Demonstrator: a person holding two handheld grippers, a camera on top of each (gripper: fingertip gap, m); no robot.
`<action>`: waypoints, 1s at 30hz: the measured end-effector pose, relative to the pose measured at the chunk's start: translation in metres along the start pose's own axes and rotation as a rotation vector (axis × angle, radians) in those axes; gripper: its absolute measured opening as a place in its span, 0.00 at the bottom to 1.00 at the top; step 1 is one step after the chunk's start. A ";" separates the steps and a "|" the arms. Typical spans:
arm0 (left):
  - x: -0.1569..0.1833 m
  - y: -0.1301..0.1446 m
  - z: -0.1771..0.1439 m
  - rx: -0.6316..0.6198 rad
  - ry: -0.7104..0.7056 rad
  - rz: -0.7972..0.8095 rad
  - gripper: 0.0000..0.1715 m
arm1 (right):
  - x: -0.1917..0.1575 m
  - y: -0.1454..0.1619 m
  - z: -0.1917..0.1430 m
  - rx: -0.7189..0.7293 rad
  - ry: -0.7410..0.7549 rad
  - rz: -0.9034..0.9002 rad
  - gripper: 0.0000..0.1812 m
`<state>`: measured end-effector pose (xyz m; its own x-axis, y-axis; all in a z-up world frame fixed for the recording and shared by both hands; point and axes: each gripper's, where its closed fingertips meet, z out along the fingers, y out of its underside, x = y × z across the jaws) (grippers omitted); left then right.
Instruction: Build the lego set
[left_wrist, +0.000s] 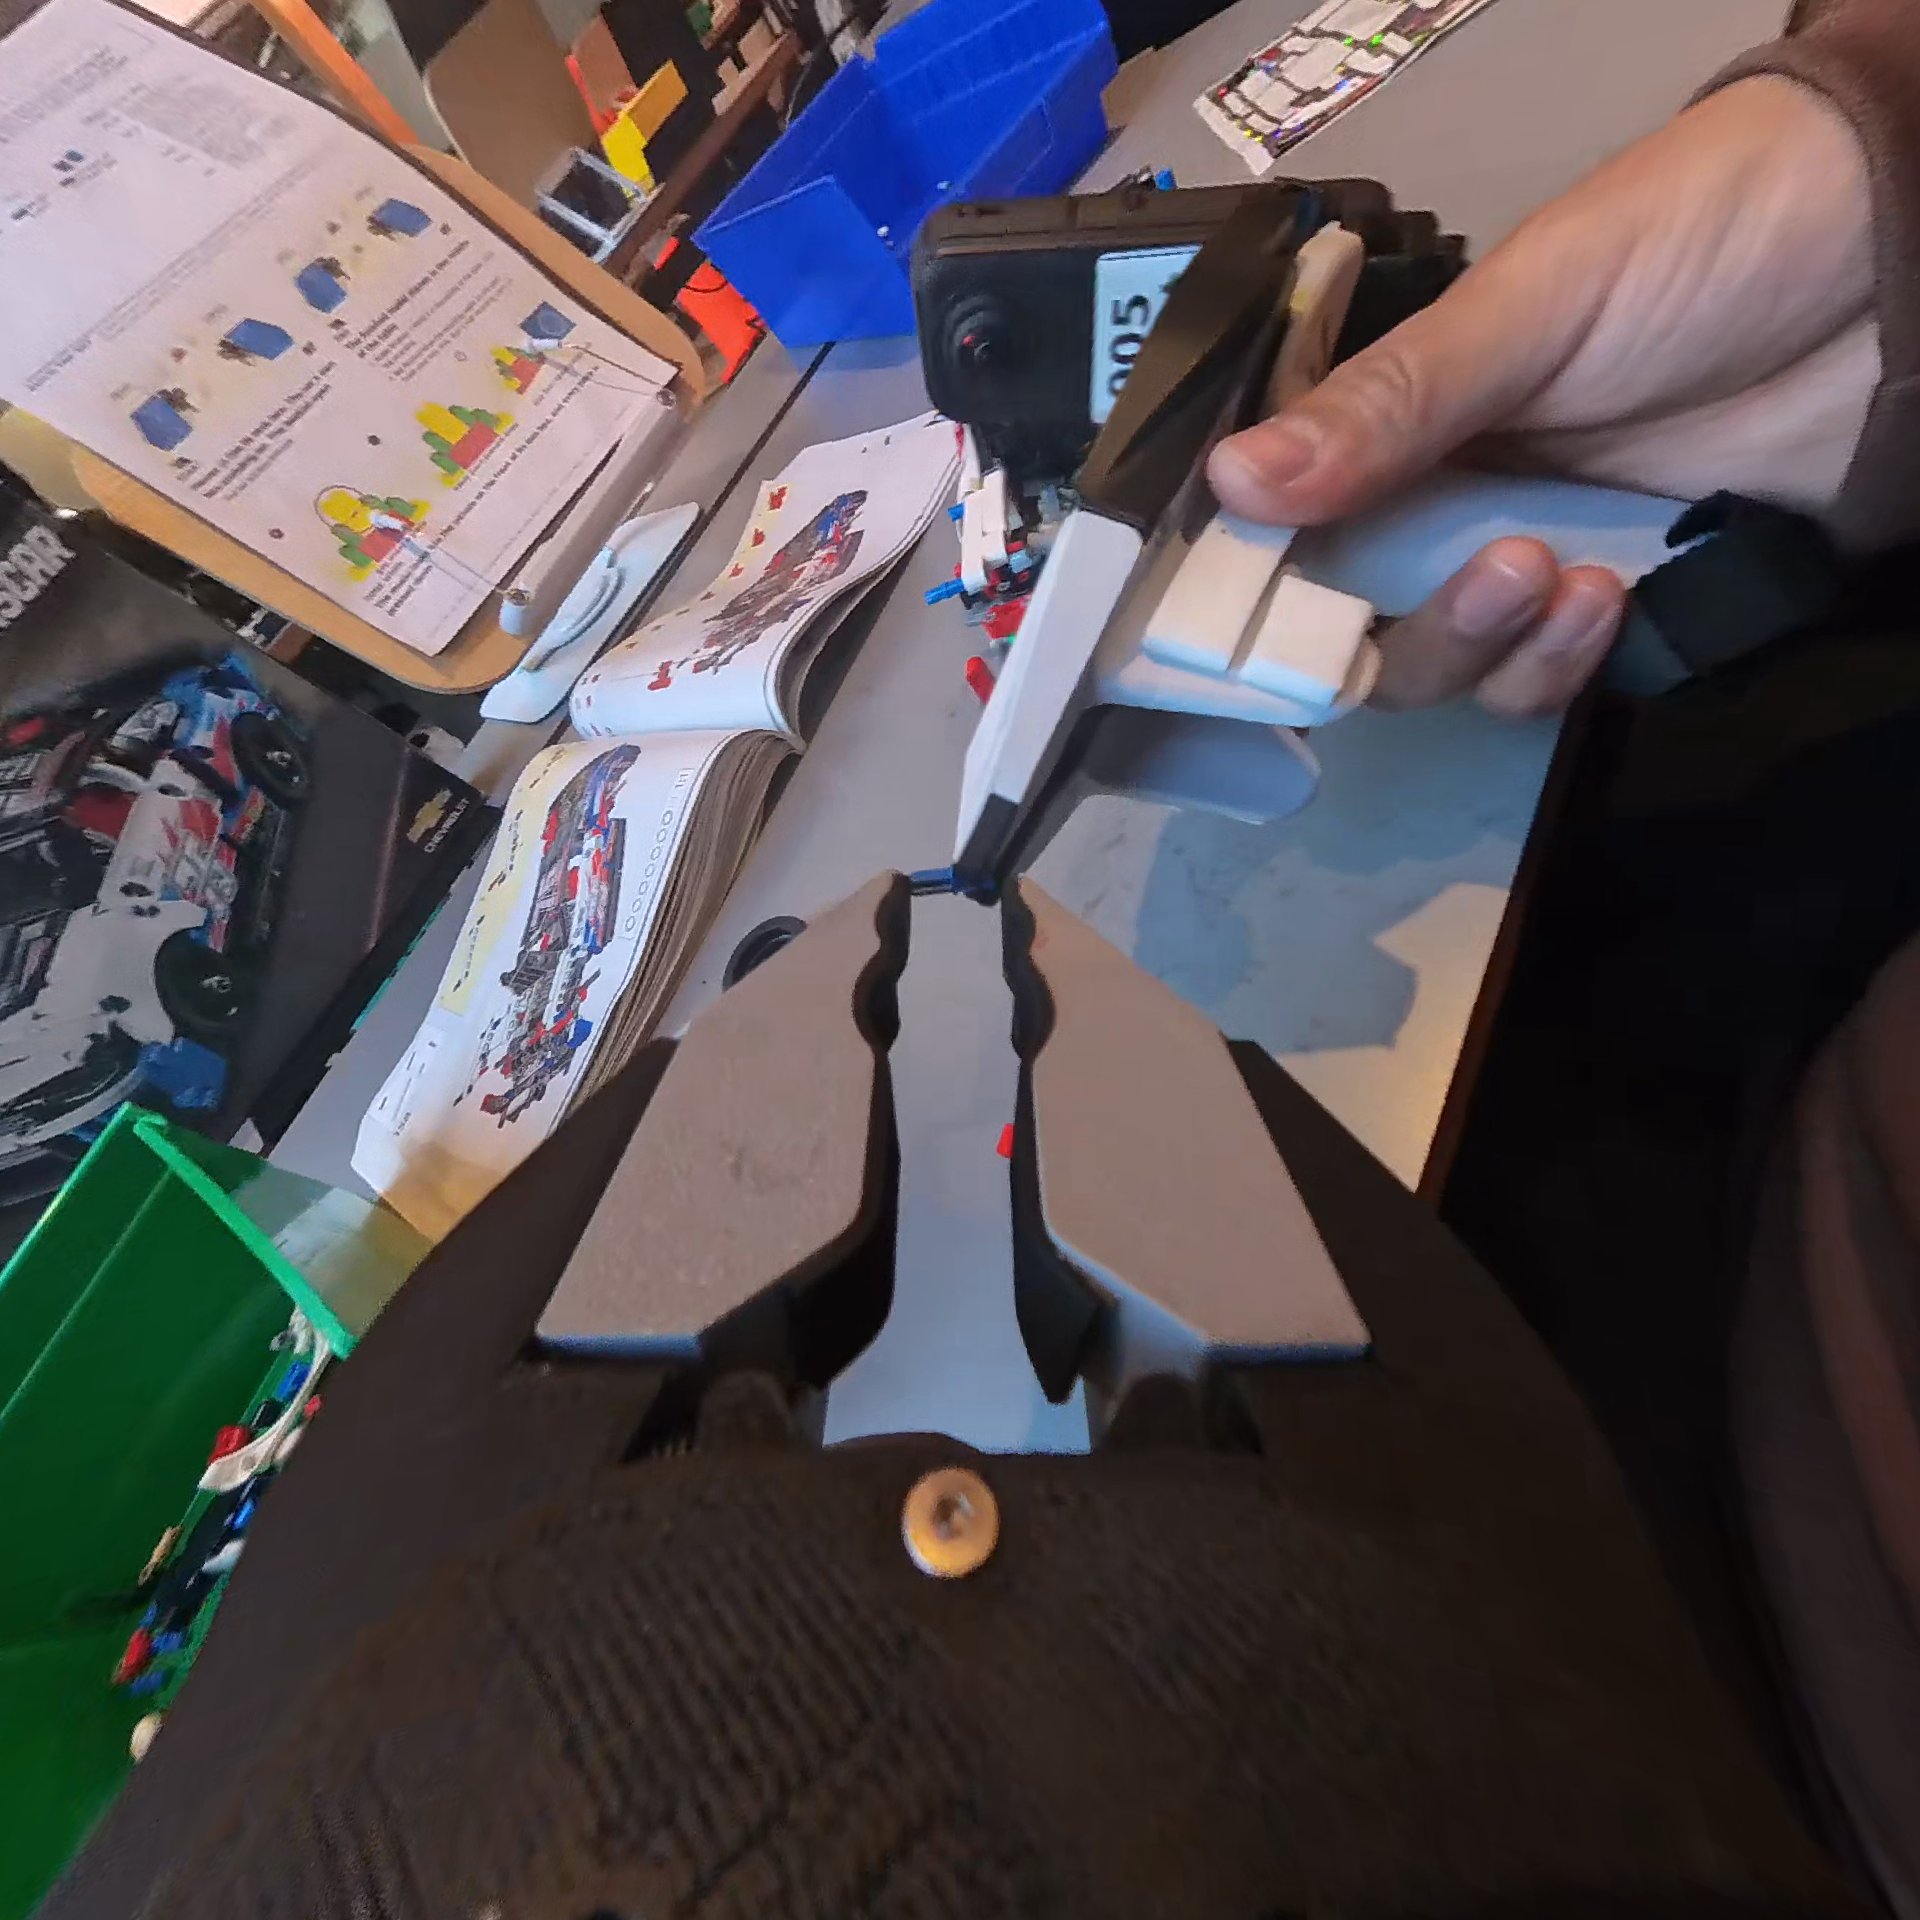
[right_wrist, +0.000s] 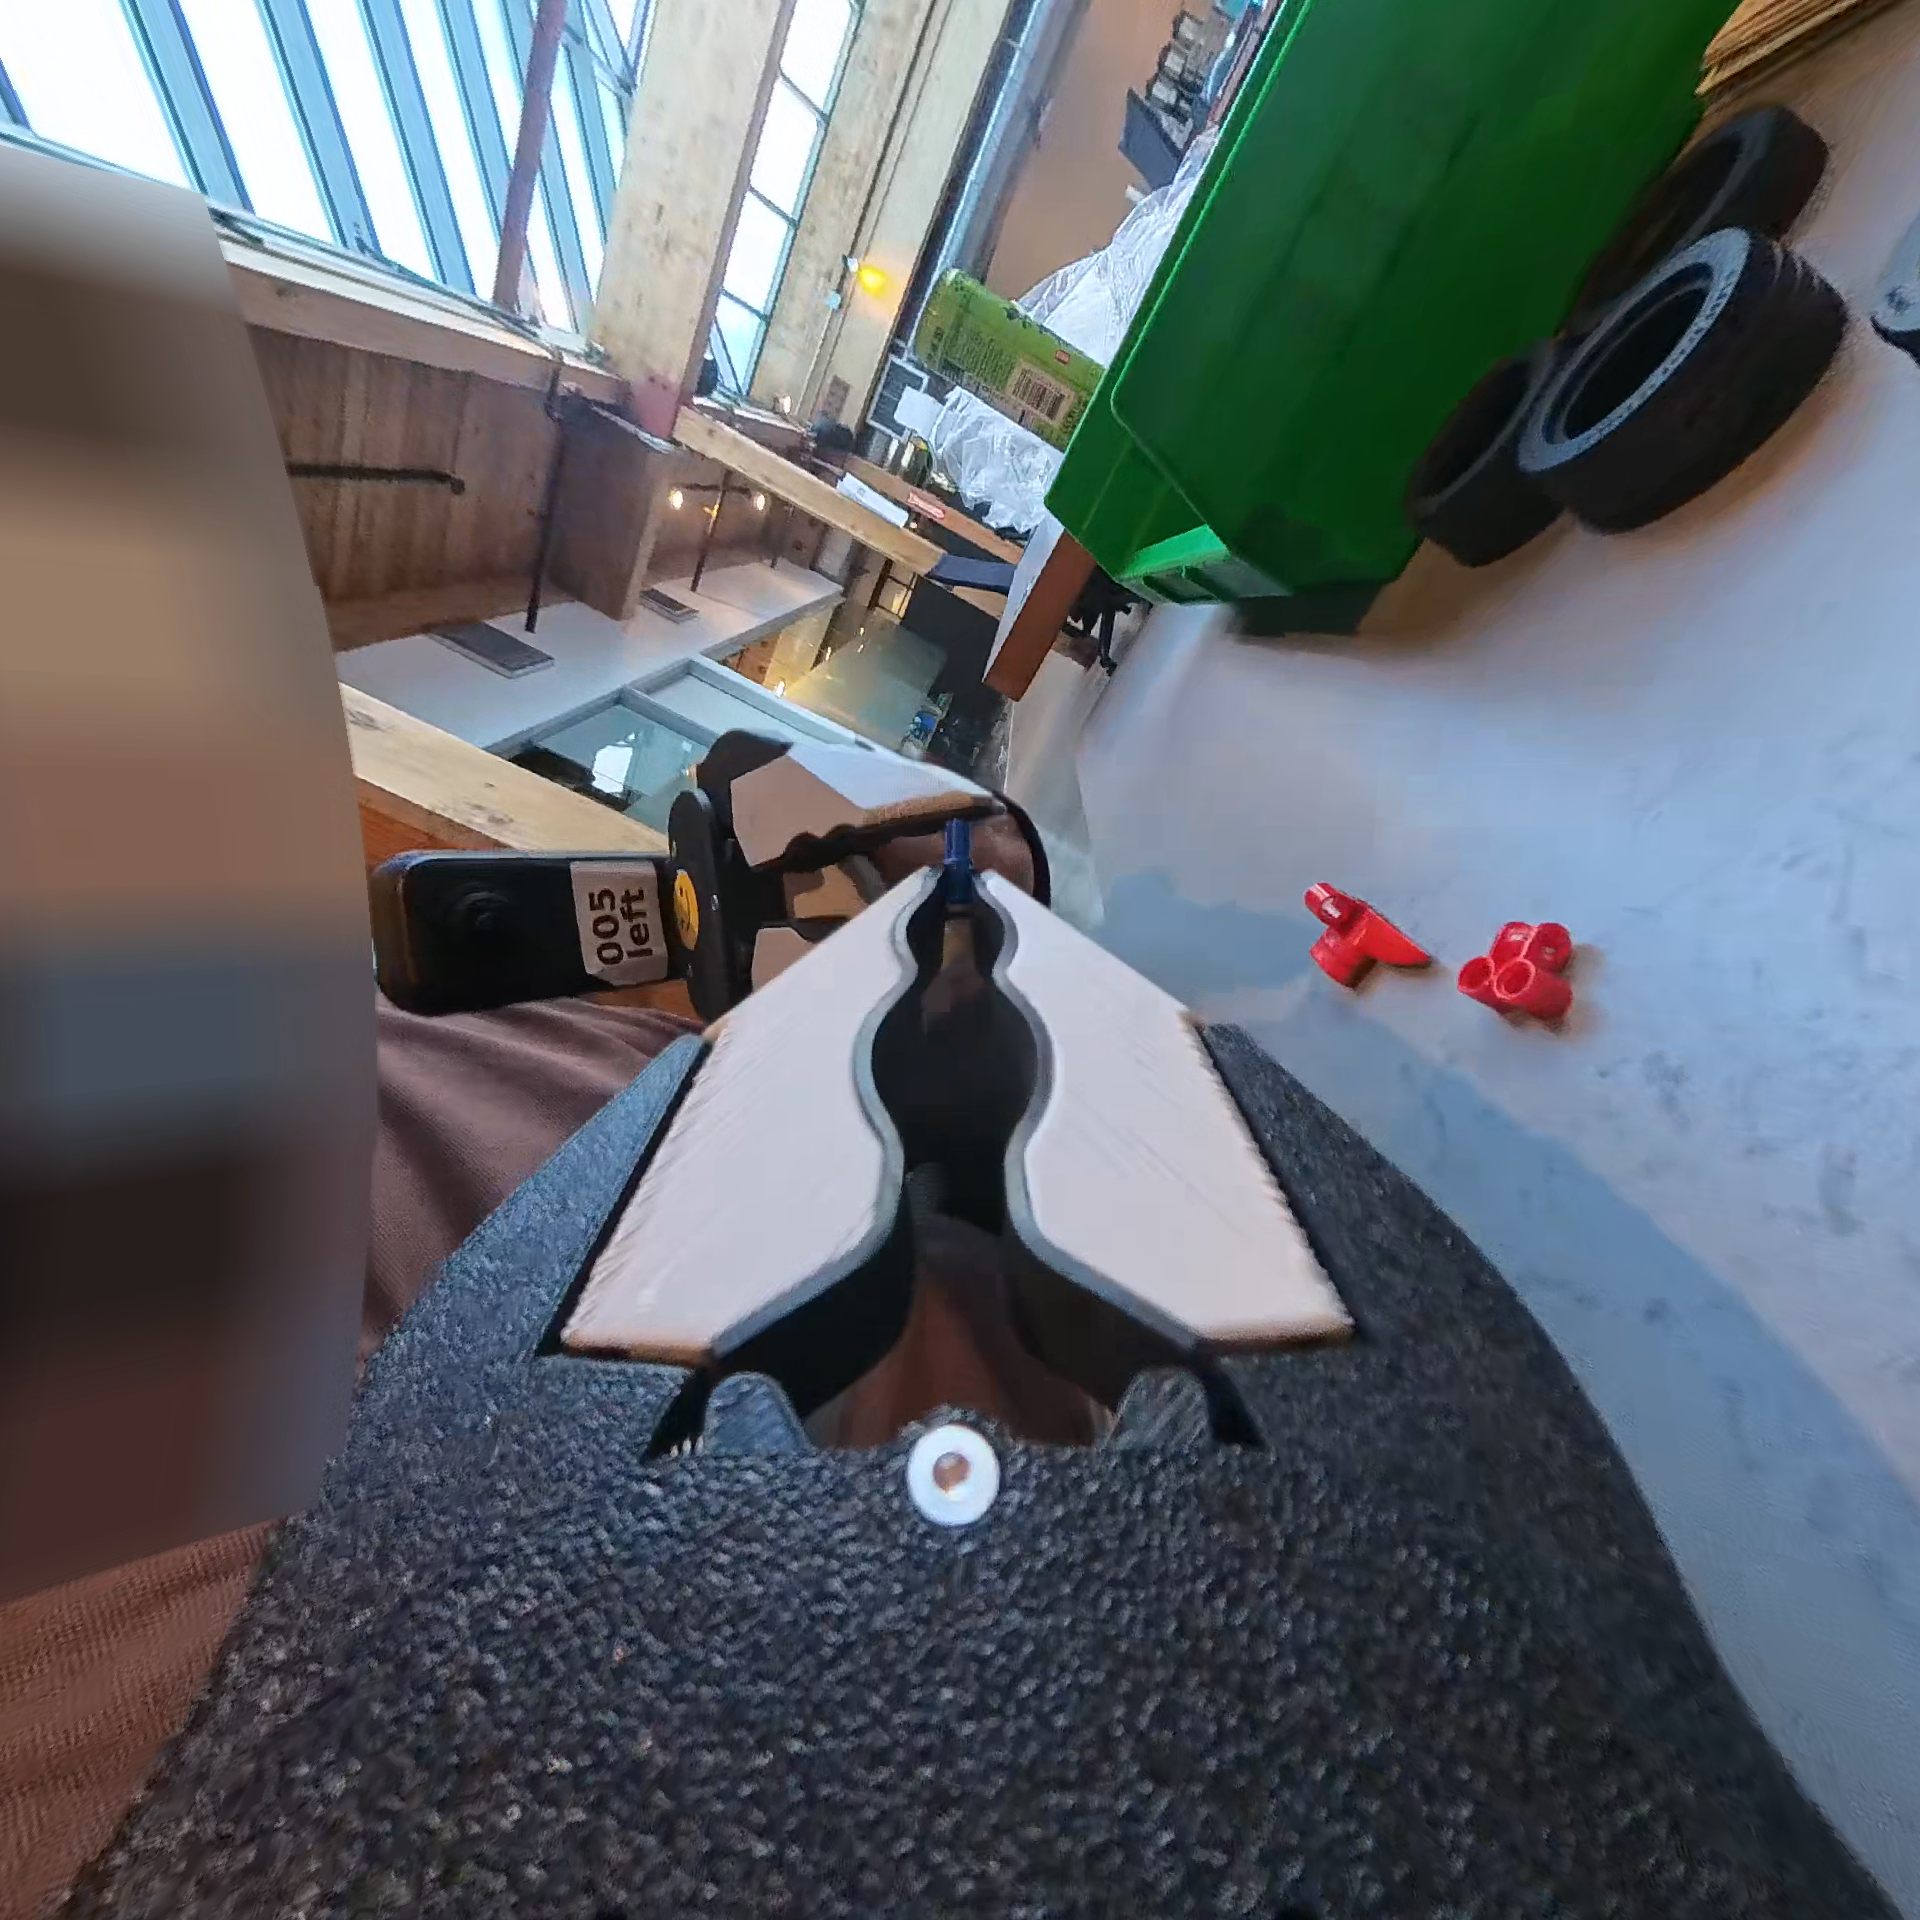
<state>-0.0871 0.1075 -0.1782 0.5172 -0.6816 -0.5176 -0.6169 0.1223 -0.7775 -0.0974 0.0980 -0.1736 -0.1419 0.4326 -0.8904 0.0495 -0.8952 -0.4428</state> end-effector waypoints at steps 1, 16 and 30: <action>0.002 0.000 0.000 0.005 0.022 0.008 0.08 | 0.000 0.002 0.000 -0.020 0.003 -0.007 0.02; 0.023 0.006 0.002 0.032 0.317 0.044 0.04 | 0.011 0.019 0.004 -0.152 0.068 -0.084 0.03; 0.022 0.006 0.003 0.079 0.327 -0.138 0.07 | 0.014 0.013 0.003 -0.097 0.049 -0.026 0.03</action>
<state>-0.0776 0.0958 -0.1951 0.3674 -0.8886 -0.2746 -0.5007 0.0598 -0.8636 -0.1017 0.0921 -0.1911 -0.0963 0.4621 -0.8816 0.1427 -0.8701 -0.4717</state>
